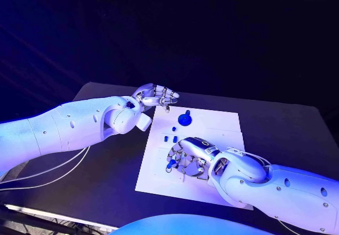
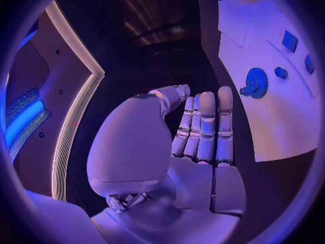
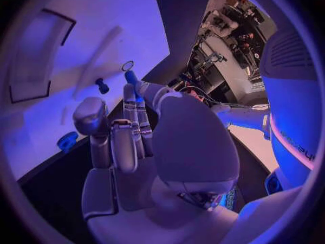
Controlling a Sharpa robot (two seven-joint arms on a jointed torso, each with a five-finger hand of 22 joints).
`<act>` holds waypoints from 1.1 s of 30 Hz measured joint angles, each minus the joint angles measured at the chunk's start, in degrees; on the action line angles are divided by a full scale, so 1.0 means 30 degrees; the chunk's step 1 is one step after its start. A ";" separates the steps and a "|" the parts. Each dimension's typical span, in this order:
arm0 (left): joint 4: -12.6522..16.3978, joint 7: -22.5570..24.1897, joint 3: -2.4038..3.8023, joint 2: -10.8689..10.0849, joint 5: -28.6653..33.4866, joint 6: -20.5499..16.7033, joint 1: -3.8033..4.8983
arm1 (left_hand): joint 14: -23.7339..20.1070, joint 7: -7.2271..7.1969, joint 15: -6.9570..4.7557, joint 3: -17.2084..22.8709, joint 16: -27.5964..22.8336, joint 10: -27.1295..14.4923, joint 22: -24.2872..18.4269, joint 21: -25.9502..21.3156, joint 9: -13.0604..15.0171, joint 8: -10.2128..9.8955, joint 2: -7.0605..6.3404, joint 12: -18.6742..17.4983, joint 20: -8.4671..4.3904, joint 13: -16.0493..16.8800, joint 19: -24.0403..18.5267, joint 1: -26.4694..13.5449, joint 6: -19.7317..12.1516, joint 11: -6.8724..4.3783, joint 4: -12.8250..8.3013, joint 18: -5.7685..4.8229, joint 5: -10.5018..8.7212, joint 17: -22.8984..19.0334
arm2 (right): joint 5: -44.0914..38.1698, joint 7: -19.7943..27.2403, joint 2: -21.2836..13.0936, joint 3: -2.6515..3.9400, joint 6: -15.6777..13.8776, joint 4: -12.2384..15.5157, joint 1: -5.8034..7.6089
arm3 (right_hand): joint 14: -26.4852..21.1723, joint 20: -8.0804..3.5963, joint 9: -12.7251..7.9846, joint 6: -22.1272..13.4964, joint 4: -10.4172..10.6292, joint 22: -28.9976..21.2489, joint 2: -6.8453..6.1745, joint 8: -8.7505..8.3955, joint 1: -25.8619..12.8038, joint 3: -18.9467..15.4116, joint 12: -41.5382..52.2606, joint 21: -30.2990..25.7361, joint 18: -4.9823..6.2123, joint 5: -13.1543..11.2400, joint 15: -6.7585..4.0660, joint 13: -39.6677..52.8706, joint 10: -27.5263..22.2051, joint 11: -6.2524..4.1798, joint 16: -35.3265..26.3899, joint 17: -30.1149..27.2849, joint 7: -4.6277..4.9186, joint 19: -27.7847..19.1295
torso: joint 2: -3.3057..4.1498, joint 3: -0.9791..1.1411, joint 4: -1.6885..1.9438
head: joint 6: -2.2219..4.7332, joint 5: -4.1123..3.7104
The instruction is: Assemble the parts on the task board
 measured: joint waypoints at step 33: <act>-0.0006 -0.0013 -0.0001 -0.0032 0.0000 0.0051 0.0000 | 0.0000 -0.0001 0.0000 0.0000 0.0000 0.0000 0.0003 0.0000 -0.0008 -0.0001 0.0000 -0.0001 0.0000 0.0004 -0.0001 0.0000 0.0000 0.0000 0.0000 0.0001 0.0000 0.0003 | -0.0408 -0.0077 0.0374 -0.0087 0.0252 -0.0487 -0.0435 | 0.0000 0.0000 0.0005 -0.0150 0.0001 -0.0017 0.0002 0.0221 -0.0200 -0.0007 -0.0075 0.0001 -0.0001 -0.0045 0.0001 0.0016 0.0061 0.0064 0.0000 0.0002 0.0047 -0.0001 | -0.0013 -0.0011 -0.0013 | -0.0093 0.0115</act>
